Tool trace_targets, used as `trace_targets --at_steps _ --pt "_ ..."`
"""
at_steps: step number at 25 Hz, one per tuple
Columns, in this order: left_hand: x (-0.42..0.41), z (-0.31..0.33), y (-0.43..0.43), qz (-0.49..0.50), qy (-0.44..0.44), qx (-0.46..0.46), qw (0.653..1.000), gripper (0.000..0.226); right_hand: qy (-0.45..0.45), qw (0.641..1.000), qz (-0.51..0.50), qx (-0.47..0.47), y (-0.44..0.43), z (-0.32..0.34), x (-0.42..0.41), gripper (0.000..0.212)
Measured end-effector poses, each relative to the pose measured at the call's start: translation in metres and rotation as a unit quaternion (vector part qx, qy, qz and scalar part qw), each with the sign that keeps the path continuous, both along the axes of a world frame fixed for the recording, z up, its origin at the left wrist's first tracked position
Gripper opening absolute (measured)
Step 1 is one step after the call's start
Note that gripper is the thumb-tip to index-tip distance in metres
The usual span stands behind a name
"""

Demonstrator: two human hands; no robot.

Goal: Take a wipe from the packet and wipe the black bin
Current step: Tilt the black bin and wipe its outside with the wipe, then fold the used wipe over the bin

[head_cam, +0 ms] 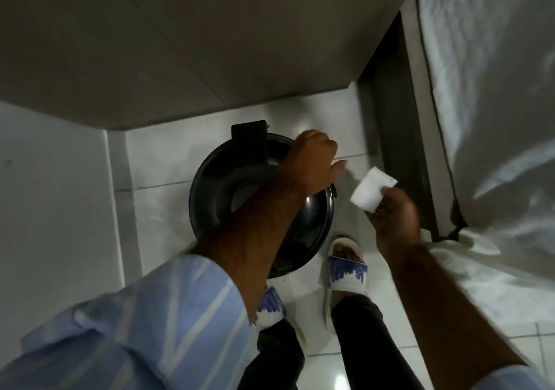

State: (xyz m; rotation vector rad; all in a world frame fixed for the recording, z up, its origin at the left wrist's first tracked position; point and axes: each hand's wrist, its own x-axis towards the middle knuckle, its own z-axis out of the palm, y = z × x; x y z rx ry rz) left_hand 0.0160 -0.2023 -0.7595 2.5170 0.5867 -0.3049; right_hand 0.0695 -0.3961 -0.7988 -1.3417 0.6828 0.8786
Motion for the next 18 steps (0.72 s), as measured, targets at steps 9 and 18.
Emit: trace_targets --at_steps 9,18 --pt "-0.080 0.138 -0.015 0.406 -0.089 -0.404 0.815 0.024 -0.039 0.953 0.275 0.120 0.065 0.161 -0.008 0.012" --pt "-0.141 0.201 -0.037 0.481 -0.169 -0.451 0.733 0.022 -0.075 0.880 0.446 0.145 0.059 0.228 -0.035 0.018"
